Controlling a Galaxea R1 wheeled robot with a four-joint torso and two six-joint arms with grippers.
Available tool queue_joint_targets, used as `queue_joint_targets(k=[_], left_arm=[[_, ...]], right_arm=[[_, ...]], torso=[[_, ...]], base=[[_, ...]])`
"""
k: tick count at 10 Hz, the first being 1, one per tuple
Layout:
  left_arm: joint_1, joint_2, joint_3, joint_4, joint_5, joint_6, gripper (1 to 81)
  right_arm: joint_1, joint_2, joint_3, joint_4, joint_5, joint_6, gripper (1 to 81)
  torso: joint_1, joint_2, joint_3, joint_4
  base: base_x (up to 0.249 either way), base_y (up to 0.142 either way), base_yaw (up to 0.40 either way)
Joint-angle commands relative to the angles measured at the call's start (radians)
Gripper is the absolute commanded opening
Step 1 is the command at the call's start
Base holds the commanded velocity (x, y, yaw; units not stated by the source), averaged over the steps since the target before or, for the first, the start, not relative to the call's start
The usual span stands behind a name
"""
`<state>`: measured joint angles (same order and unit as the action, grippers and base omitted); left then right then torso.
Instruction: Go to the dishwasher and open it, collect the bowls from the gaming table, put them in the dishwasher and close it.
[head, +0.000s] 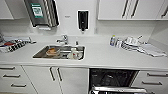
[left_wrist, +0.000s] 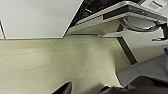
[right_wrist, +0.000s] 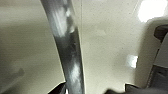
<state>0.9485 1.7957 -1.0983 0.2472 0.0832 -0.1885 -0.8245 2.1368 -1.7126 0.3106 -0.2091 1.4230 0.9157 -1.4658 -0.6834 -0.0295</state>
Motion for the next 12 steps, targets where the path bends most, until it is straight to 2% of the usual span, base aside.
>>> queue_joint_targets(k=[1,7,10,12], left_arm=[[-0.075,-0.031,0.029,0.006,0.040,-0.003,81.1],[-0.073,-0.030,0.047,0.006,0.053,-0.003,81.1],[-0.072,-0.025,0.041,-0.002,0.053,-0.003,81.1],[-0.052,-0.015,0.014,-0.009,0.075,-0.008,81.1]], right_arm=[[0.040,-0.032,0.022,0.007,-0.119,0.004,81.1],[-0.034,0.050,-0.088,0.005,-0.105,0.001,81.1],[-0.034,0.002,-0.039,-0.004,-0.096,-0.015,81.1],[-0.037,-0.047,0.025,-0.105,-0.069,-0.134,81.1]], torso=[[0.000,0.000,0.000,0.000],[0.000,0.000,0.000,0.000],[-0.001,-0.001,0.000,0.000],[-0.001,-0.001,0.000,0.000]], base=[[-0.065,0.000,0.000],[-0.066,0.000,0.000],[0.000,0.000,0.000],[0.000,0.000,0.000]])
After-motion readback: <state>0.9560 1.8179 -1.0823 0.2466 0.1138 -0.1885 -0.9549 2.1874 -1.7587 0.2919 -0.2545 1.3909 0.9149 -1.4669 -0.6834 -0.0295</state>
